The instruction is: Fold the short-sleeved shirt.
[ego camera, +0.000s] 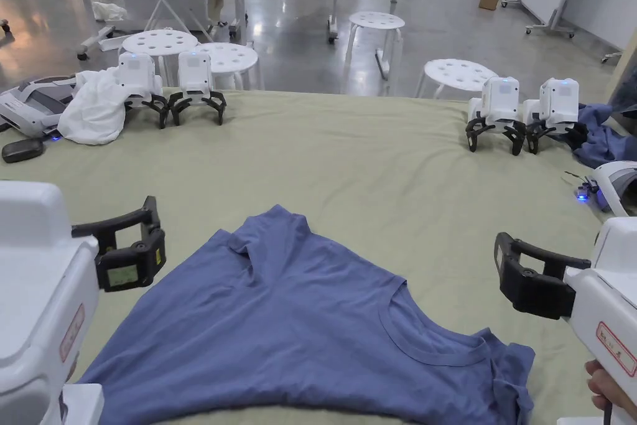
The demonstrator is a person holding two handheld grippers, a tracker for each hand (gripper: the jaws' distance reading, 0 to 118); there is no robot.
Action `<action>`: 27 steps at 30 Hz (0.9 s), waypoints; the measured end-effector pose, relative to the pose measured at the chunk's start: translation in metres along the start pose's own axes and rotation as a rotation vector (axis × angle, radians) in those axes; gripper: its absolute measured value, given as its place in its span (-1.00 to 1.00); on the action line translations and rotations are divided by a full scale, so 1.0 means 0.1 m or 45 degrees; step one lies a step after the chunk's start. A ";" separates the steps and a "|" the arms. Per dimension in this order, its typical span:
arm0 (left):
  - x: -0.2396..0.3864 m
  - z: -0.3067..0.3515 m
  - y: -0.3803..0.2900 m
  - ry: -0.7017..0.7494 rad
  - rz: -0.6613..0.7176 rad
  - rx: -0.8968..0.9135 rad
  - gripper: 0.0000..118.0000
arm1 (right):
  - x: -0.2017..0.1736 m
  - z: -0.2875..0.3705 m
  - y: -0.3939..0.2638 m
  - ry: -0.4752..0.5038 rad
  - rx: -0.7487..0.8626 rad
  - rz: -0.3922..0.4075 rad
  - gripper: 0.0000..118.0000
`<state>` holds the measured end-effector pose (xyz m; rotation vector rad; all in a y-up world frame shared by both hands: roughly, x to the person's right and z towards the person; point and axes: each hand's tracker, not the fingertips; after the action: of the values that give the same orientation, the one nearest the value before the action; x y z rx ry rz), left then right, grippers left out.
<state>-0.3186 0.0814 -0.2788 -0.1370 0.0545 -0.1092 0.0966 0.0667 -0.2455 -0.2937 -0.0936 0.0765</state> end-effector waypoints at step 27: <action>0.37 -0.88 -0.59 -0.248 -0.068 -0.414 -1.00 | -0.29 -0.11 -0.27 0.030 -0.087 0.044 -0.92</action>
<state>-0.2935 0.0072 -0.3594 -0.4736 -0.1269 -0.1396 0.0704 0.0352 -0.2501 -0.3641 -0.0677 0.1044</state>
